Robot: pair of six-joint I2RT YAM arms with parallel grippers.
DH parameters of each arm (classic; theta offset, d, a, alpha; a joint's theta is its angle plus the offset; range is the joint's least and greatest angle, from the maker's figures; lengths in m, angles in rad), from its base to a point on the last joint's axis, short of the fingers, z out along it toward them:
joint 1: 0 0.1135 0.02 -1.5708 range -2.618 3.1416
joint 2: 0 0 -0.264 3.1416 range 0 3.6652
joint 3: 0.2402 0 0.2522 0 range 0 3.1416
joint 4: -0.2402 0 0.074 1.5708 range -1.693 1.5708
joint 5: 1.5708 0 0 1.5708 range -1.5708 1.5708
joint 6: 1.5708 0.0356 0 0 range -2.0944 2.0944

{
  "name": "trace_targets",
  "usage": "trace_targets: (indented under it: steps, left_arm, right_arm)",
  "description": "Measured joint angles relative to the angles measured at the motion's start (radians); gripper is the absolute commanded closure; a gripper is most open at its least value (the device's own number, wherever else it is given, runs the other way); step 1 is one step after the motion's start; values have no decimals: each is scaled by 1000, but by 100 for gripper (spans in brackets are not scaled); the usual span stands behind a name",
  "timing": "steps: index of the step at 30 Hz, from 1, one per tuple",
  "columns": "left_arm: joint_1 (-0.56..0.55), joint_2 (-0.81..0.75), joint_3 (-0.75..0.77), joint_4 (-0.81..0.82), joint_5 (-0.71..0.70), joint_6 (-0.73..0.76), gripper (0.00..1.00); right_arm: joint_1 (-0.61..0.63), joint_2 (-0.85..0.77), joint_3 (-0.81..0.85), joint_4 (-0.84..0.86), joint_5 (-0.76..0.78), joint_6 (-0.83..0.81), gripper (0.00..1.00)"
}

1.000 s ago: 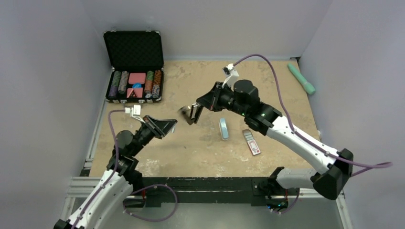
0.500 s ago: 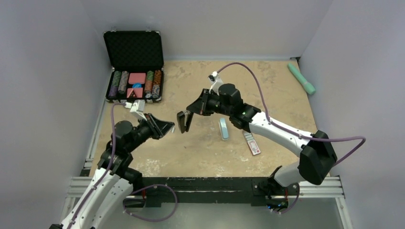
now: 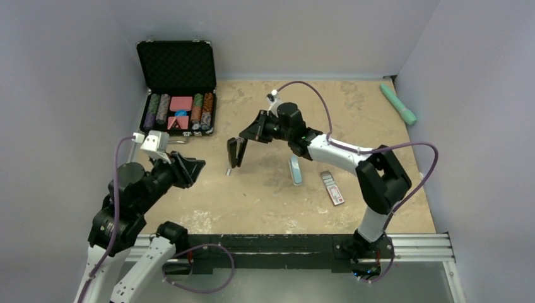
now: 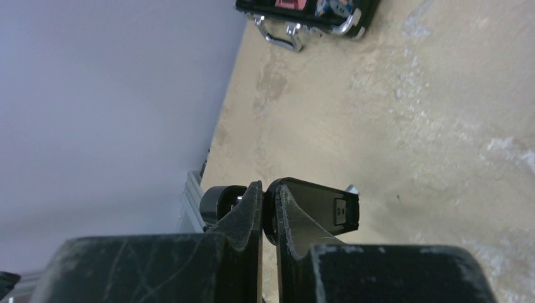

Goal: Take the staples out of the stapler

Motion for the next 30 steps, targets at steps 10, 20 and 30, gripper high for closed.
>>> trace_targets:
  steps: [10,20,30]
  left_arm:
    - [0,-71,-55,-126,-75,158,59]
    - [0,-95,-63,-130,-86,180,59]
    - [0,-100,-66,-129,-85,181,60]
  right_arm:
    - [-64,261,160,236,-56,166,100]
    - [-80,537,171,555,-123,407,100]
    - [-76,519,169,555,-124,338,92]
